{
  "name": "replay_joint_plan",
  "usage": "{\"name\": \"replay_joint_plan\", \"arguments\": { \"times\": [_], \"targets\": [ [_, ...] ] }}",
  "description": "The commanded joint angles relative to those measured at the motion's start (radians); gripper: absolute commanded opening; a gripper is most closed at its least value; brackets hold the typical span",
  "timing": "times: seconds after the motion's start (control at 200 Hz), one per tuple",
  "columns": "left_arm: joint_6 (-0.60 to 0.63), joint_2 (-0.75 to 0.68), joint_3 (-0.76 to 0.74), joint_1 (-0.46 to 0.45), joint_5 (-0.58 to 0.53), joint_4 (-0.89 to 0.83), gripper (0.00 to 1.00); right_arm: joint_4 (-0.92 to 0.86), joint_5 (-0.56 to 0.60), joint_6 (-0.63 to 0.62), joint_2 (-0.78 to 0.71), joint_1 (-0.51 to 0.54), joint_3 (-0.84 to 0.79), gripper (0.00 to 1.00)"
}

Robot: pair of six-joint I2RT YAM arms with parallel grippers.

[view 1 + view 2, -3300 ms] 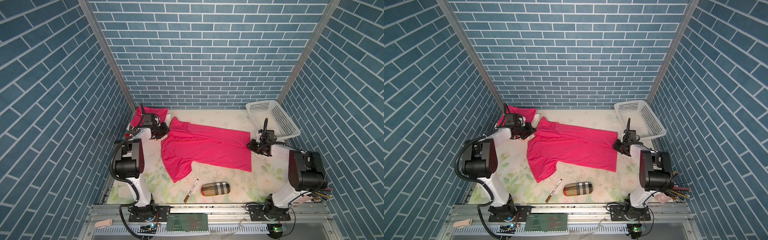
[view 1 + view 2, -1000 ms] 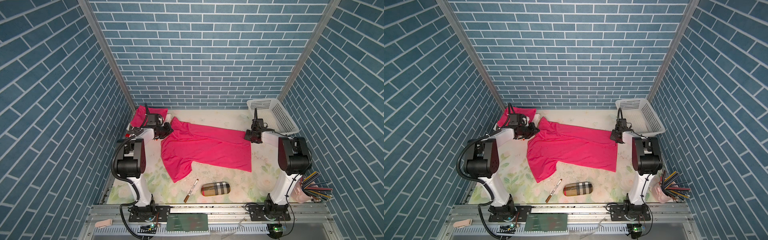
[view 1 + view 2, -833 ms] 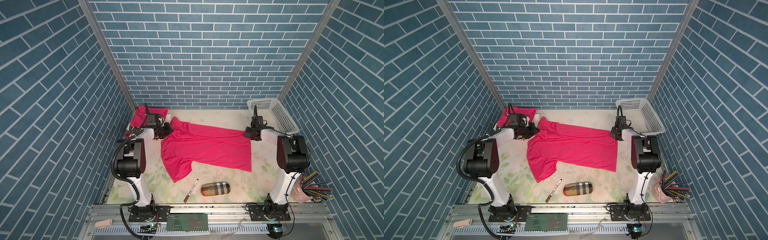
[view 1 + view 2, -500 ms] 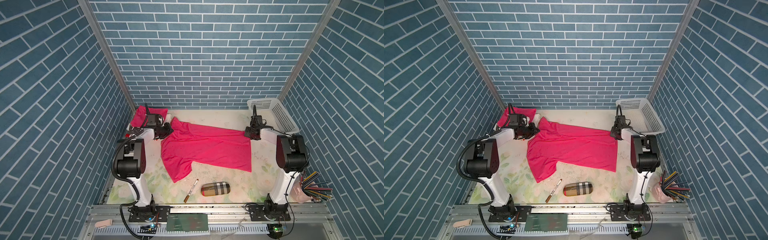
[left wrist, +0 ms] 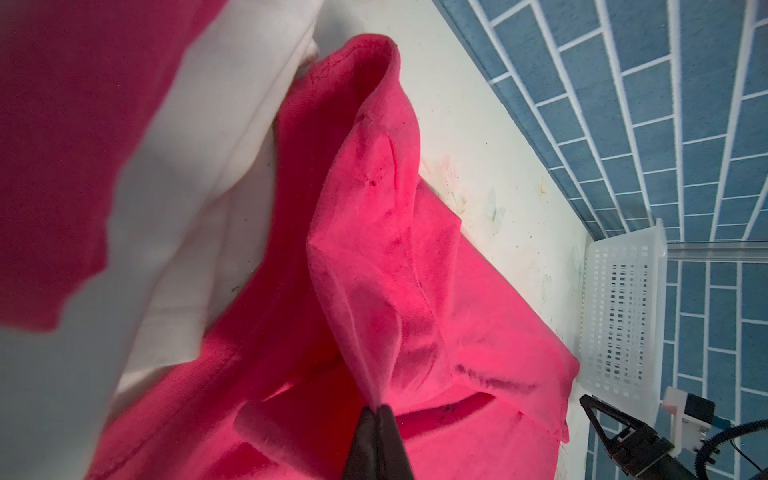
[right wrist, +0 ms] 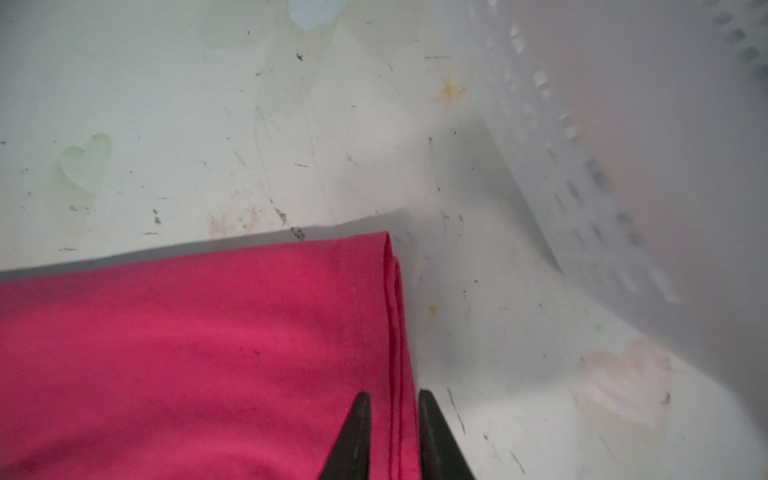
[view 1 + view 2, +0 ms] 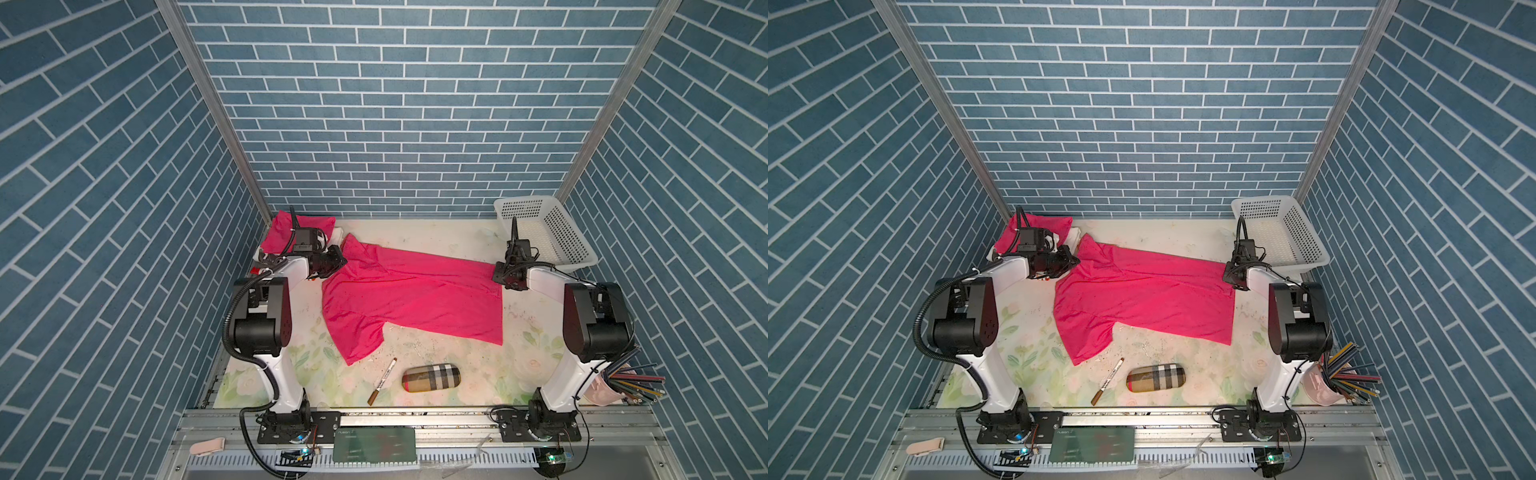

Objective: Fold and stack the t-shirts

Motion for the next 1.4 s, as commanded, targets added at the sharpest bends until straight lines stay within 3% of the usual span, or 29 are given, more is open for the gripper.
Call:
{"name": "replay_joint_plan", "arguments": {
  "times": [0.0,0.22,0.4,0.725,0.995,1.135,1.31,1.395],
  "targets": [
    [-0.002,0.004,-0.012,-0.006,0.0,0.012,0.05,-0.029,-0.025,0.014,-0.053,0.011,-0.025,0.28],
    [0.0,0.002,-0.016,-0.009,-0.004,0.008,0.19,-0.008,-0.072,0.044,-0.153,0.019,-0.132,0.49],
    [-0.003,-0.003,-0.025,-0.01,-0.012,0.01,0.29,0.013,-0.123,0.059,-0.15,0.018,-0.184,0.55],
    [-0.007,-0.018,-0.054,-0.012,-0.015,0.023,0.3,0.067,-0.157,0.071,-0.163,0.018,-0.251,0.57],
    [-0.015,-0.026,-0.08,-0.018,-0.004,0.039,0.11,0.116,-0.198,0.104,-0.113,0.018,-0.248,0.38],
    [-0.02,-0.04,-0.113,-0.019,0.007,0.052,0.02,0.118,-0.175,0.107,-0.12,0.018,-0.25,0.22],
    [-0.037,-0.064,-0.158,-0.032,0.03,0.083,0.0,0.078,-0.124,0.094,-0.157,-0.006,-0.25,0.04],
    [-0.044,-0.068,-0.179,-0.038,0.042,0.094,0.0,0.077,-0.137,0.087,-0.177,-0.035,-0.262,0.0]
  ]
}}
